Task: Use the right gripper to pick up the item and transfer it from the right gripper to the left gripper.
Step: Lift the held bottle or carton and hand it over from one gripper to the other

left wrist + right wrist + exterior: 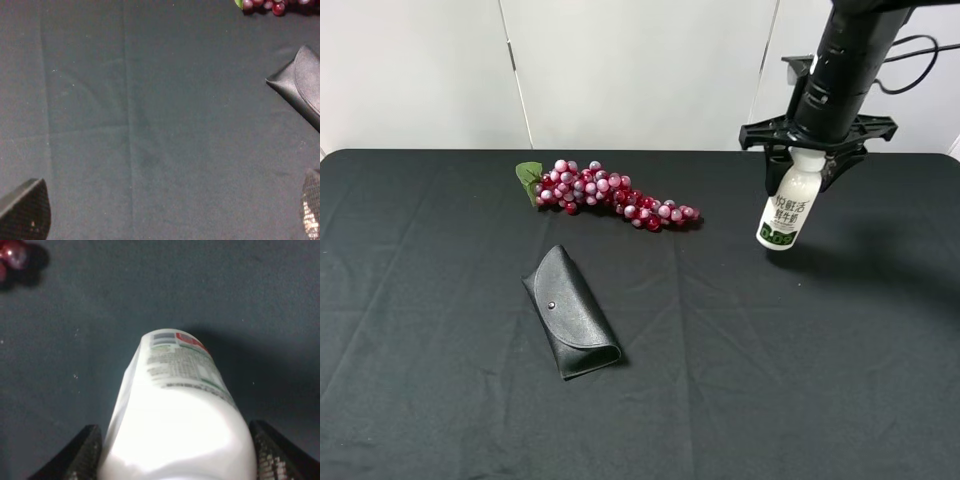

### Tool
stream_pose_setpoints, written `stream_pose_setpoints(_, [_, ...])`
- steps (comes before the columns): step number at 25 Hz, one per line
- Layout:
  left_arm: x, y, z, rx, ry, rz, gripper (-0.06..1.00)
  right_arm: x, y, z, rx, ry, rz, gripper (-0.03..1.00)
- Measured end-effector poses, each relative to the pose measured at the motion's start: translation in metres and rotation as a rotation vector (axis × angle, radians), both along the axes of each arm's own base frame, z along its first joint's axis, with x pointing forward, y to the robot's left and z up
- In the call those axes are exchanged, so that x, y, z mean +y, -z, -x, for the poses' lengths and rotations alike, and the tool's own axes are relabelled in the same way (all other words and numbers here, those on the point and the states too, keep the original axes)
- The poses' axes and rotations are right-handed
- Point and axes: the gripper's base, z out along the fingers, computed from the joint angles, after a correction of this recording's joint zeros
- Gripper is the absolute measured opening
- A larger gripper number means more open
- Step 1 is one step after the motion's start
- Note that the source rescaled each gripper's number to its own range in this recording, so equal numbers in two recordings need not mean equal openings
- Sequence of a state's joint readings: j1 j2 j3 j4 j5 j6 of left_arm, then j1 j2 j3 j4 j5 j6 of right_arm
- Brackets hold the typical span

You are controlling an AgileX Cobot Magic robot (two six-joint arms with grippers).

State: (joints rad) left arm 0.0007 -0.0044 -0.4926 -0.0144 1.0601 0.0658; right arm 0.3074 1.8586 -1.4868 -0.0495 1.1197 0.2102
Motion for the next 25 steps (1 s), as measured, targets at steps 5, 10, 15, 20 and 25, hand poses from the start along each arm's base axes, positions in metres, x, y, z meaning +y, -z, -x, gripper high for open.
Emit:
stream_pose_setpoints(5, [0.000,0.000,0.000,0.000,0.000,0.000,1.00,-0.002,-0.027,0.014,-0.016,-0.009,-0.032,0.14])
stream_pose_setpoints(10, [0.000,0.000,0.000,0.000,0.000,0.000,1.00,-0.002,-0.052,0.030,-0.034,-0.035,-0.088,0.14])
stream_pose_setpoints(15, [0.000,0.000,0.000,0.000,0.000,0.000,1.00,0.000,-0.078,0.046,-0.082,-0.069,-0.170,0.14])
stream_pose_setpoints(20, [0.000,0.000,0.000,0.000,0.000,0.000,1.00,0.003,-0.096,0.058,-0.115,-0.104,-0.251,0.14])
stream_pose_setpoints(25, [0.000,0.000,0.000,0.000,0.000,0.000,1.00,0.008,-0.117,0.075,-0.150,-0.173,-0.362,0.14])
